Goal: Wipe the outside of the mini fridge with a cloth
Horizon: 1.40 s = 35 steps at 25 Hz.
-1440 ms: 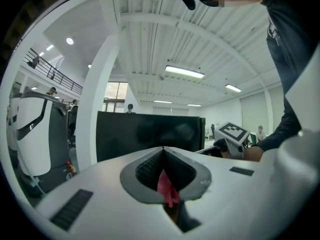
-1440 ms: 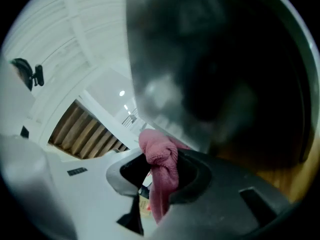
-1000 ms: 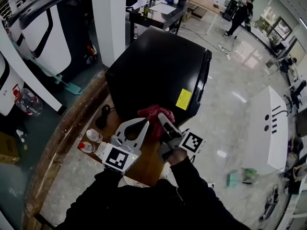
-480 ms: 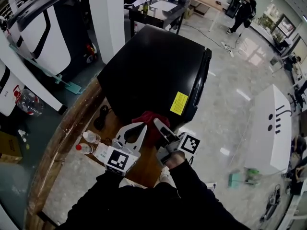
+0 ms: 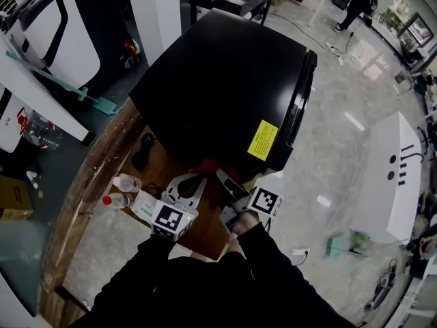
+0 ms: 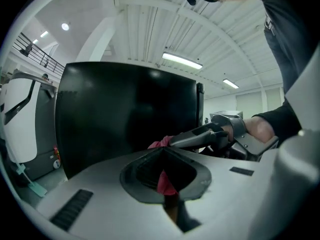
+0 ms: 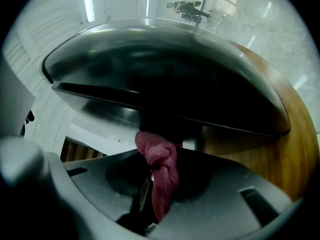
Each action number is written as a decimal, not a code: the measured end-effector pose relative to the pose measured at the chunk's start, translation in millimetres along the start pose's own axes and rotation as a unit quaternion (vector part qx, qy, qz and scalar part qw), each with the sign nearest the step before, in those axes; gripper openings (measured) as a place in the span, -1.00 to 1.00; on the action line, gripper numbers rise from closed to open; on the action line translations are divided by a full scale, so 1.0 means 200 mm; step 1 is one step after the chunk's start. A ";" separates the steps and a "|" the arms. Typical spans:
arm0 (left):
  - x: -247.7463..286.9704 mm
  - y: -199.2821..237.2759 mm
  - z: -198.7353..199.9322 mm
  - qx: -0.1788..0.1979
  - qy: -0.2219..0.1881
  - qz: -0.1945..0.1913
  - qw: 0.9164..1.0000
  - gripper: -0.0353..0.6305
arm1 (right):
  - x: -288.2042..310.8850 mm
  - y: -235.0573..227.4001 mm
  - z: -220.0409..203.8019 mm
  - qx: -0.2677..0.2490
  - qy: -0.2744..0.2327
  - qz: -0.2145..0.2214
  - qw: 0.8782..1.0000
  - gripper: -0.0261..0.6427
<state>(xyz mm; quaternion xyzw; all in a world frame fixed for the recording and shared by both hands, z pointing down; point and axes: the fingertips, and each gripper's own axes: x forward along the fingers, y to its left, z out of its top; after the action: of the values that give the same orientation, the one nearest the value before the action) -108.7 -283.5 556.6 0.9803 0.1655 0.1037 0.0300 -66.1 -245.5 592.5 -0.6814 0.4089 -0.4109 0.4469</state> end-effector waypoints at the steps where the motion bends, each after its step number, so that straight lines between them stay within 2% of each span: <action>1: 0.01 0.01 -0.05 -0.004 0.009 0.001 1.000 -0.88 | 0.01 -0.05 -0.02 0.009 0.003 -0.005 1.000 -0.59; 3: 0.04 0.02 -0.16 -0.015 0.021 0.003 1.000 -0.88 | 0.05 -0.12 -0.05 0.033 0.005 0.006 0.999 -0.59; 8: 0.15 0.02 -0.40 -0.037 0.036 -0.009 0.999 -0.88 | 0.12 -0.36 -0.11 0.065 0.018 -0.008 0.998 -0.59; 14: 0.25 0.04 -0.70 -0.050 0.088 -0.005 0.995 -0.88 | 0.18 -0.66 -0.18 0.087 0.037 -0.051 0.994 -0.59; 24: 0.36 0.00 -1.12 -0.085 0.171 0.000 0.982 -0.88 | 0.22 -1.10 -0.28 0.129 0.038 -0.120 0.984 -0.59; 27: 0.36 -0.03 -1.17 -0.096 0.183 -0.001 0.978 -0.88 | 0.21 -1.16 -0.30 0.130 0.044 -0.131 0.982 -0.59; 30: 0.31 -0.03 -1.14 -0.103 0.179 0.006 0.978 -0.88 | 0.19 -1.12 -0.30 0.104 0.058 -0.127 0.985 -0.60; 35: 0.16 -0.06 -0.90 -0.102 0.140 0.011 0.985 -0.88 | 0.05 -0.88 -0.34 0.034 0.079 -0.104 0.991 -0.60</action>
<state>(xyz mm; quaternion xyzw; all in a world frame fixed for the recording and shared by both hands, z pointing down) -121.9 -257.2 736.4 0.9497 0.1455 0.2568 0.1051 -92.0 -226.0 777.7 -0.6700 0.3558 -0.5214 0.3907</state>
